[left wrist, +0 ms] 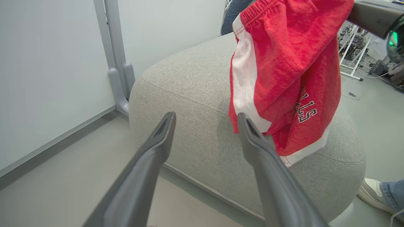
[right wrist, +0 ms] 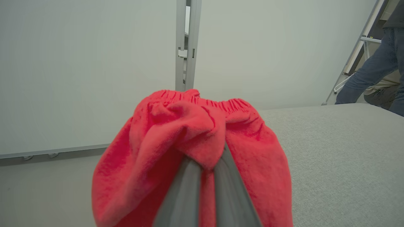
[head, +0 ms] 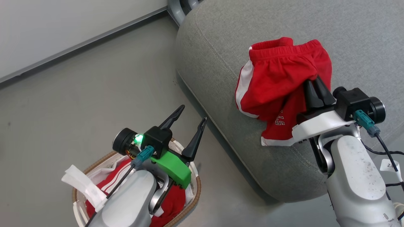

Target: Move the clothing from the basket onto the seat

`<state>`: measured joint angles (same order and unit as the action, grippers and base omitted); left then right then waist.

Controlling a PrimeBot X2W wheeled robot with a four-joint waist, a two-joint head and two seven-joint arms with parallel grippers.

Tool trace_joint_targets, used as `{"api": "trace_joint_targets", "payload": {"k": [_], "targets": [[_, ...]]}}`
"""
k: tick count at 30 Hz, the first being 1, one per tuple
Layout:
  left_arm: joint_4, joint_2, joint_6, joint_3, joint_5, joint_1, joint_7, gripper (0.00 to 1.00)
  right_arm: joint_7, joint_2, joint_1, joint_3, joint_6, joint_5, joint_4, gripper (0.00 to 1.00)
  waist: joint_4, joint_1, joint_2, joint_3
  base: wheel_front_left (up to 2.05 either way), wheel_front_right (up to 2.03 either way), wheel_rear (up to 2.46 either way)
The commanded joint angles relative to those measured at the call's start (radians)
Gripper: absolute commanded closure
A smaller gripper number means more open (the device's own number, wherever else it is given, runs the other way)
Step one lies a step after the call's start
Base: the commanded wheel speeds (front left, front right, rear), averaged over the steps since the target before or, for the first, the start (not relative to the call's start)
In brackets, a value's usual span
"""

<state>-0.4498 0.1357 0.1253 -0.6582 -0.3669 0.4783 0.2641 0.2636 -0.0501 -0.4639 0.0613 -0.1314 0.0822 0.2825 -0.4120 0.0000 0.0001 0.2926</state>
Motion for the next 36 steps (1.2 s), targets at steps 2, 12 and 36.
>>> {"api": "trace_joint_targets", "payload": {"k": [2,12,36], "targets": [[-0.012,-0.002,0.004,-0.012,0.003,0.028,0.0,0.0,0.002,-0.001,-0.027,-0.014,0.001,-0.015,0.014,1.0,-0.002,0.0,-0.0001,0.047,0.0,0.0,0.0],[-0.035,-0.006,0.006,-0.046,0.008,0.096,0.001,0.0,0.002,-0.001,-0.214,-0.121,0.001,-0.153,0.054,1.0,0.116,0.0,-0.0001,0.155,0.0,0.0,0.0],[0.02,-0.066,0.005,-0.092,0.06,0.225,0.001,0.0,-0.076,-0.385,-0.641,-0.44,0.001,-0.4,0.445,1.0,0.399,0.0,-0.0001,0.403,0.0,0.0,0.0]]}}
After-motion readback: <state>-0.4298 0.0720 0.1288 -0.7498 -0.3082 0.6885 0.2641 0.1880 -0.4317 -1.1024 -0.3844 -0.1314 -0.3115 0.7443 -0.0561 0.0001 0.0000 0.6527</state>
